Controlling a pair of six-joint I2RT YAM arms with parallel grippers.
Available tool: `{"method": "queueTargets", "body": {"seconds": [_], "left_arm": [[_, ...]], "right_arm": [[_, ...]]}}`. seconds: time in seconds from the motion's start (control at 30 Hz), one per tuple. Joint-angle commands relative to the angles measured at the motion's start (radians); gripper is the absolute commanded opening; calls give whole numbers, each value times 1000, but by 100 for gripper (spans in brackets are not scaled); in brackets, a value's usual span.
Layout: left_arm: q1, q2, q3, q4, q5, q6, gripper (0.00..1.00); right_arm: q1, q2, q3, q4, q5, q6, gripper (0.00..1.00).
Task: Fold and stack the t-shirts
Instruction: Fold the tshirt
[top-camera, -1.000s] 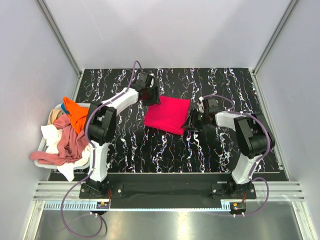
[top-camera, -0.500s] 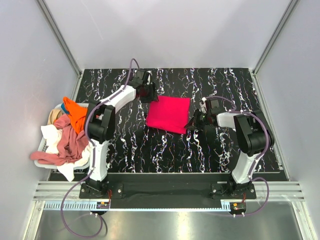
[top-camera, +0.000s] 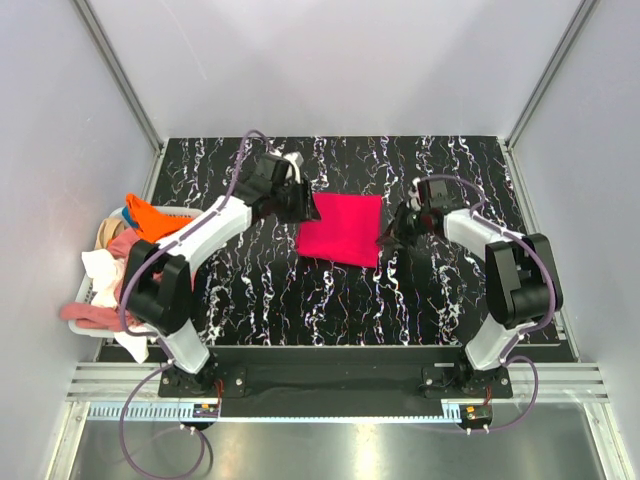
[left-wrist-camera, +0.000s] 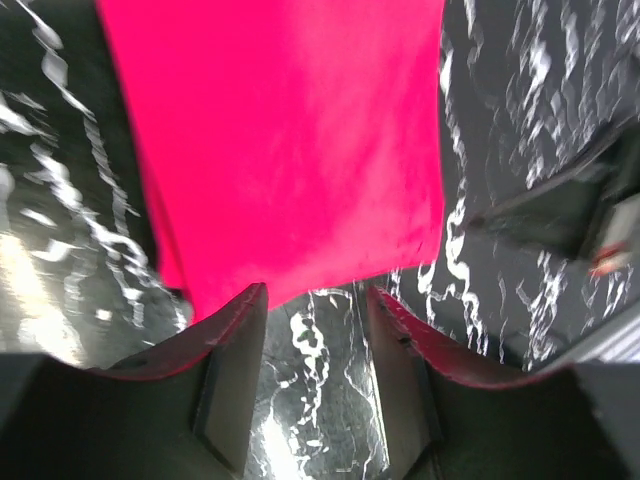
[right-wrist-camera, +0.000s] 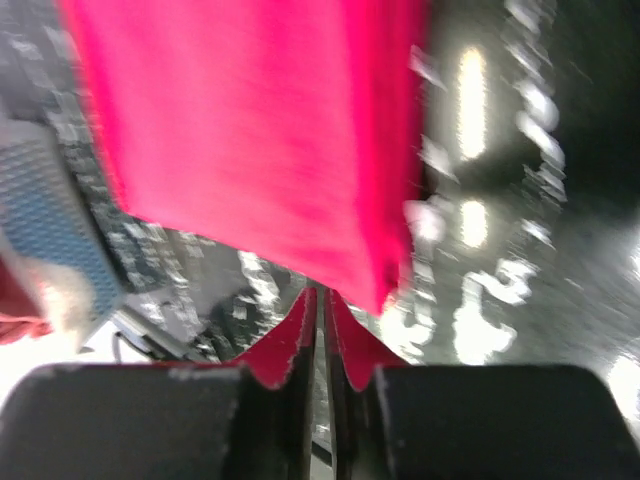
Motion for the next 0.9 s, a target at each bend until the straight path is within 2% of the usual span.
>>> {"method": "queueTargets", "body": {"seconds": [0.0, 0.1, 0.23, 0.43, 0.53, 0.67, 0.77, 0.87], "left_arm": [[-19, 73, -52, 43, 46, -29, 48], [-39, 122, -63, 53, 8, -34, 47], [-59, 183, -92, 53, -66, -40, 46], [-67, 217, -180, 61, -238, -98, 46], [-72, 205, -189, 63, -253, -109, 46], [-78, 104, -126, 47, -149, -103, 49], [-56, 87, -5, 18, -85, -61, 53], [-20, 139, 130, -9, -84, -8, 52]], "right_arm": [[20, 17, 135, 3, -84, 16, 12], [21, 132, 227, 94, -172, 11, 12], [6, 323, 376, 158, -183, -21, 12], [-91, 547, 418, 346, -242, 37, 10], [-101, 568, 435, 347, -258, 13, 10], [-103, 533, 444, 344, -282, -13, 10], [-103, 484, 459, 271, -282, -27, 12], [-94, 381, 424, 225, -272, -18, 13]]}}
